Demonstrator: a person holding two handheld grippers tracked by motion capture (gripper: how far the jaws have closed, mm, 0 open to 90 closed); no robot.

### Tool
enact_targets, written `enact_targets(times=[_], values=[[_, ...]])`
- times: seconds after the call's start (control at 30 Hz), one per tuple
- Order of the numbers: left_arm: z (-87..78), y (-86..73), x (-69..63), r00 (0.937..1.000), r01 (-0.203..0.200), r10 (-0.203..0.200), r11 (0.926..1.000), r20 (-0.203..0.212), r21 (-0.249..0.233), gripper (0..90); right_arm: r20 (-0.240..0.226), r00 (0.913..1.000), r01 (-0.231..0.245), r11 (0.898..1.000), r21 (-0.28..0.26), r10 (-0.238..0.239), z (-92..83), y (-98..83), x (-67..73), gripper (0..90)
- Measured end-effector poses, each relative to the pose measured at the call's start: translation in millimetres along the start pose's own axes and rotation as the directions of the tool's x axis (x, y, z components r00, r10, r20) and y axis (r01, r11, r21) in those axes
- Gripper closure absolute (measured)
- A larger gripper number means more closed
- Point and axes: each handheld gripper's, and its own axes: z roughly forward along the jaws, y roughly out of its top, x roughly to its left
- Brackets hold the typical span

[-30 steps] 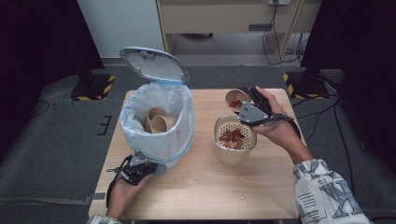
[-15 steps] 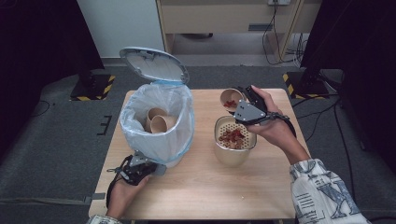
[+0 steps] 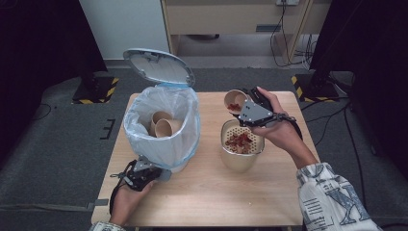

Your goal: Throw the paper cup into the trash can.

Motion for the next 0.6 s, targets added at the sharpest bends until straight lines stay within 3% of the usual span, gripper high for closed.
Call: enact_targets(times=[0.6], values=[[0.0, 0.0, 0.0, 1.0000, 0.000, 0.000, 1.0000, -0.001, 0.000, 90.0, -0.046, 0.9907, -0.130, 0.991, -0.041, 0.128, 2.7, 10.1, -3.7, 29.0]])
